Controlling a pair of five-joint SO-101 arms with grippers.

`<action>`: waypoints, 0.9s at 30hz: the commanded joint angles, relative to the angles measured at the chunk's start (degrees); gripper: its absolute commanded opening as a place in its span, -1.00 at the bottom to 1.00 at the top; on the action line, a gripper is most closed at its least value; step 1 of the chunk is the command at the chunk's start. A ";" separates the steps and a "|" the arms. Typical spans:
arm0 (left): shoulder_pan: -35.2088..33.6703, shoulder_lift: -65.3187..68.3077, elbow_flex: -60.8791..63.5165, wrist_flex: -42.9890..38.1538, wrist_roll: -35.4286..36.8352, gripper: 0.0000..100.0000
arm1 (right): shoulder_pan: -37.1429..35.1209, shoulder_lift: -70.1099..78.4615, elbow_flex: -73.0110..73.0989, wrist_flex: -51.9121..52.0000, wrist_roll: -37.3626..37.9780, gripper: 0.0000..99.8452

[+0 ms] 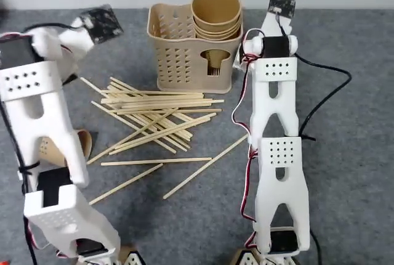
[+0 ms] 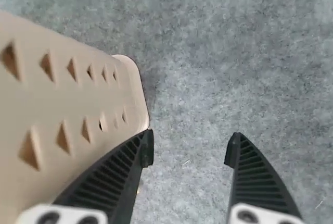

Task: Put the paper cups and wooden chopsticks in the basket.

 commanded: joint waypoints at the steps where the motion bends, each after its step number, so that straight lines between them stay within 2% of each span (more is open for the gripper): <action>1: -1.32 -2.99 -2.95 1.14 9.41 -0.90 | 0.48 -0.92 -2.29 1.54 -0.53 -0.51; 4: -2.90 -5.98 4.00 1.32 20.04 -0.90 | 0.48 -0.92 -2.29 1.54 -0.53 -0.51; 10: -10.02 -21.10 32.31 1.32 21.71 -0.90 | 0.57 -0.84 -2.29 1.54 -0.53 -0.51; 14: -13.27 -34.64 50.24 0.97 18.02 -0.94 | 0.31 -0.84 -2.29 1.54 -0.53 -0.51; 18: -11.16 -42.11 57.63 0.35 7.91 -0.95 | 0.13 -0.84 -2.29 1.54 -0.53 -0.51; 20: -9.67 -42.37 59.47 -2.29 5.63 -0.93 | 0.04 -0.84 -2.29 1.54 -0.53 -0.51; 24: -7.03 -42.37 63.25 -8.44 3.60 -0.76 | 0.13 -0.84 -2.29 1.54 -0.53 -0.51; 27: -6.77 -42.55 65.36 -8.88 2.46 -0.61 | 0.22 -0.84 -2.29 1.54 -0.53 -0.51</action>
